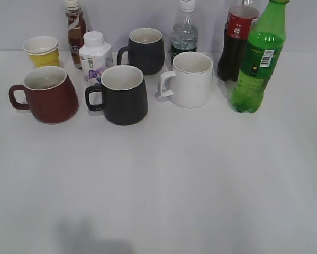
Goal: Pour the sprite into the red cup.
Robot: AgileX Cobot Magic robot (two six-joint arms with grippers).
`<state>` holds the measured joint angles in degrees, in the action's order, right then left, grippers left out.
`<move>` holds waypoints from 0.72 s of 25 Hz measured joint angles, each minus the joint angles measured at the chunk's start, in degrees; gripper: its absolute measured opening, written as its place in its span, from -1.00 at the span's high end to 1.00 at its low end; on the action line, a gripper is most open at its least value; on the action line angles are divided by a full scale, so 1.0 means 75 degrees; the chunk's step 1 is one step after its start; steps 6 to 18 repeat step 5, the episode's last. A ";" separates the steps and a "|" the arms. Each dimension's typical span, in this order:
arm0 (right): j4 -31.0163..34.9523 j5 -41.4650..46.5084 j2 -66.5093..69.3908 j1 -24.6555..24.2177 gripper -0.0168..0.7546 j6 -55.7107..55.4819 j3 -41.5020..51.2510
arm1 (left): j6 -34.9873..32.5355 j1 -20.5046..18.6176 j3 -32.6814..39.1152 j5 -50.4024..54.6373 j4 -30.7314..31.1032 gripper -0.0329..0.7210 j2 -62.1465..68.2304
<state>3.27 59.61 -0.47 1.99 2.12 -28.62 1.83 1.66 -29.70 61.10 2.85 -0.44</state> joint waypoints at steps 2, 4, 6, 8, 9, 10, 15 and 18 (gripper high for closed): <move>0.0000 0.0000 0.0000 0.0000 -0.43 0.0000 0.0000 | 0.0000 0.0000 0.0000 0.0000 0.0000 0.31 0.0000; 0.0000 0.0000 0.0000 0.0000 -0.43 0.0000 0.0000 | 0.0000 0.0000 0.0000 0.0000 0.0000 0.31 0.0000; 0.0000 0.0000 0.0000 0.0000 -0.43 0.0000 0.0000 | 0.0000 0.0000 0.0000 0.0000 0.0000 0.31 0.0000; 0.0000 0.0000 0.0000 0.0000 -0.43 0.0000 0.0000 | 0.0000 0.0000 0.0000 0.0000 0.0000 0.31 0.0000; 0.0000 0.0000 0.0000 0.0000 -0.43 0.0000 0.0000 | 0.0000 0.0000 0.0000 0.0000 0.0000 0.31 0.0000; 0.0000 0.0000 0.0000 0.0000 -0.43 0.0000 0.0000 | 0.0000 0.0000 0.0000 0.0000 0.0000 0.31 0.0000; 0.0000 0.0000 0.0000 0.0000 -0.43 0.0000 0.0000 | 0.0000 0.0000 0.0000 0.0000 0.0000 0.31 0.0000; 0.0000 0.0000 0.0000 0.0000 -0.43 0.0000 0.0000 | 0.0000 0.0000 0.0000 0.0000 0.0000 0.31 0.0000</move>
